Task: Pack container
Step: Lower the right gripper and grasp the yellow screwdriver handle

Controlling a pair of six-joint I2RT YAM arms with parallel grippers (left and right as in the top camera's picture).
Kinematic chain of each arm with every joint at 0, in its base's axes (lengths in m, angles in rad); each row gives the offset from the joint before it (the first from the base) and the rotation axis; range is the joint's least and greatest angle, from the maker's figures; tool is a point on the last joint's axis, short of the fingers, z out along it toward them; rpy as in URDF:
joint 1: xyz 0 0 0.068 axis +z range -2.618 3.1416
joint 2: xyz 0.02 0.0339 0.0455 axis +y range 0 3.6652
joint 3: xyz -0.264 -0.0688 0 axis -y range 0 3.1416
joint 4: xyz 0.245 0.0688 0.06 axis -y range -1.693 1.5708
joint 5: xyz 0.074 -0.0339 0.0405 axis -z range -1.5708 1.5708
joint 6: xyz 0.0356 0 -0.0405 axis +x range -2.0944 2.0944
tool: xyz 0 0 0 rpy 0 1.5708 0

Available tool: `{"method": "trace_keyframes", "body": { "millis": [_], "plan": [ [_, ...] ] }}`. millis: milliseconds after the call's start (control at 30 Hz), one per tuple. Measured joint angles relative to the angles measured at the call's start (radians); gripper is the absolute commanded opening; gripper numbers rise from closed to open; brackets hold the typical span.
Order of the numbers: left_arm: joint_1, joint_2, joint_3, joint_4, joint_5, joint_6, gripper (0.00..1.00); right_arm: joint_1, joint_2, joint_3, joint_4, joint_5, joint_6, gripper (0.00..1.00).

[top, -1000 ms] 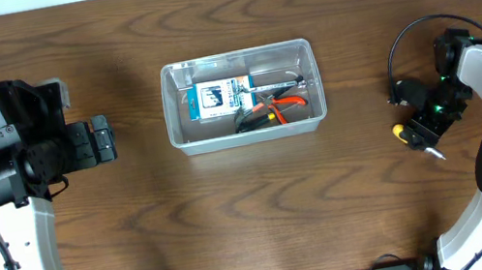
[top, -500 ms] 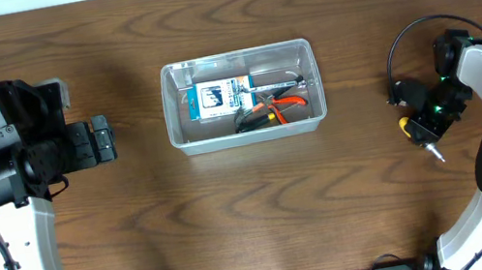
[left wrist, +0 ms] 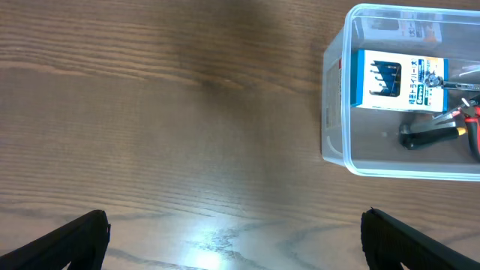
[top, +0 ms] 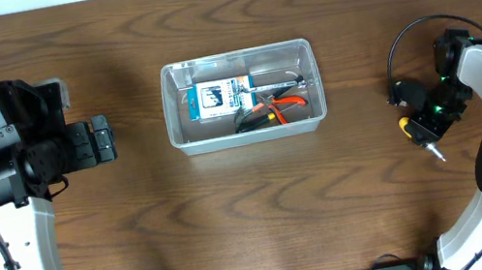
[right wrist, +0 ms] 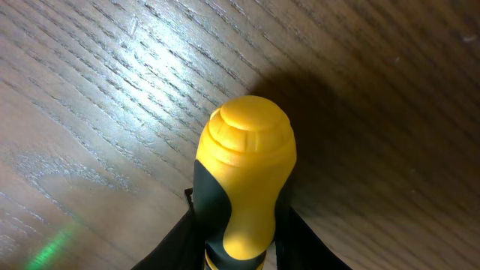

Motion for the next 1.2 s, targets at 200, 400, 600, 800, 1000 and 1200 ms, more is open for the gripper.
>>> {"method": "trace_keyframes", "body": {
  "millis": [200, 400, 600, 800, 1000, 1200],
  "plan": [
    [0.0, 0.0, 0.0, 0.0, 0.0, 0.0, 0.98, 0.0, 0.0, 0.0, 0.0, 0.0, 0.0, 0.01],
    [0.0, 0.0, 0.0, 0.0, 0.0, 0.0, 0.98, 0.0, 0.0, 0.0, 0.0, 0.0, 0.0, 0.01],
    [0.0, 0.0, 0.0, 0.0, 0.0, 0.0, 0.98, 0.0, 0.0, 0.0, 0.001, 0.0, 0.0, 0.01],
    [0.0, 0.0, 0.0, 0.0, 0.0, 0.0, 0.98, 0.0, 0.0, 0.0, 0.002, 0.0, 0.005, 0.01],
    [0.0, 0.0, 0.0, 0.0, 0.0, 0.0, 0.98, 0.002, 0.0, 0.004, 0.006, 0.0, 0.069, 0.01],
    [0.0, 0.0, 0.0, 0.0, 0.0, 0.0, 0.97, 0.043, 0.0, 0.024, 0.032, 0.011, 0.108, 0.01]
  ]
}}
